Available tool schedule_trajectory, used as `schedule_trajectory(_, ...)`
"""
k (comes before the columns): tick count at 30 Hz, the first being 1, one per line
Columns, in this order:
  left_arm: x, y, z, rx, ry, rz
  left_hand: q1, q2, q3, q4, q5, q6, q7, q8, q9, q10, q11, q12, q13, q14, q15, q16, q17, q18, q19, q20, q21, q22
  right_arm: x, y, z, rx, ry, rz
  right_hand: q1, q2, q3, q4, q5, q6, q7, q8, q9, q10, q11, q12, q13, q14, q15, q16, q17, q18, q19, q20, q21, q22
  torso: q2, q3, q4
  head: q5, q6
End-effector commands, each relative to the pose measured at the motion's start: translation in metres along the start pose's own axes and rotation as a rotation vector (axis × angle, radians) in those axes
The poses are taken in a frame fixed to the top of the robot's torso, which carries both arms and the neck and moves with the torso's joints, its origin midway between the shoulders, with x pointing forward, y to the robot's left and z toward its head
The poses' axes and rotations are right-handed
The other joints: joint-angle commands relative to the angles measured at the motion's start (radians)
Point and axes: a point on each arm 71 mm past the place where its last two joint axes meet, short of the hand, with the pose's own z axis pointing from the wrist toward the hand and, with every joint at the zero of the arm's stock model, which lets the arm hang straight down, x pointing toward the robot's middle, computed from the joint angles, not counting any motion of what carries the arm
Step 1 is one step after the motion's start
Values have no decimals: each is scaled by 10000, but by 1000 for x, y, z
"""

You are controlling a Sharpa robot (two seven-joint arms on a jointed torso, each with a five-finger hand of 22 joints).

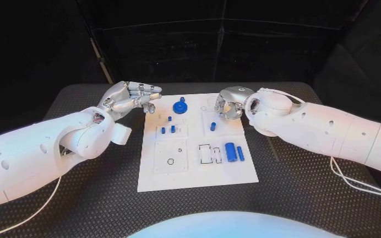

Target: Assemble the parts on the task board

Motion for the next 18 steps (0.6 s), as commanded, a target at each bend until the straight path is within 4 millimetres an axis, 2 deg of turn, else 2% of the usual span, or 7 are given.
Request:
schedule_trajectory(1, 0, -4, -1, 289, -236, -357, -3, 59, -69, -20, -45, 43, 53, -43, 0, 7, 55, 71, 17, -73, 15, -47, -20, 115, -90, 2, -60, -26, 3, -1, 0, 172, 465, -549, 93, -10, 73, -13, 94, 112, -13, 34, 2, 91, -3, -105, -84, 433, 84, -38, -2, 7, 80, -19, 44, 22, 0, 3, -17, -15, -79)
schedule_trajectory(4, -1, -4, -2, 302, -263, -372, 0, 61, -70, -23, -45, 46, 53, -42, 0, 8, 55, 74, 19, -73, 15, -48, -21, 115, -89, 2, -62, -29, 3, -2, 1, 237, 519, -661, 118, -6, 119, -28, 119, 148, -22, 34, -3, 125, -5, -153, -161, 435, 80, -36, 1, 6, 89, -20, 58, 35, -5, 19, -6, -20, -149)
schedule_trajectory(8, -1, -5, -3, 313, -279, -382, 4, 63, -72, -28, -45, 50, 56, -40, 1, 10, 55, 79, 21, -73, 15, -50, -22, 116, -88, 2, -66, -35, 5, -2, 1, 315, 656, -771, 152, 19, 219, -48, 136, 245, -31, 49, -6, 230, -10, -224, -302, 442, 75, -25, 20, 0, 109, -26, 93, 76, -3, 20, -3, -4, -211)
schedule_trajectory(18, 0, -5, -4, 318, -285, -387, 16, 74, -73, -38, -44, 60, 62, -36, 2, 11, 56, 90, 25, -73, 14, -55, -26, 117, -84, 2, -76, -49, 6, -2, 2, 316, 687, -871, 263, 198, 611, -108, 43, 509, -61, 89, -9, 569, -54, -364, -610, 477, 38, 52, 123, -27, 196, -60, 269, 287, 2, 31, -12, 22, -295)
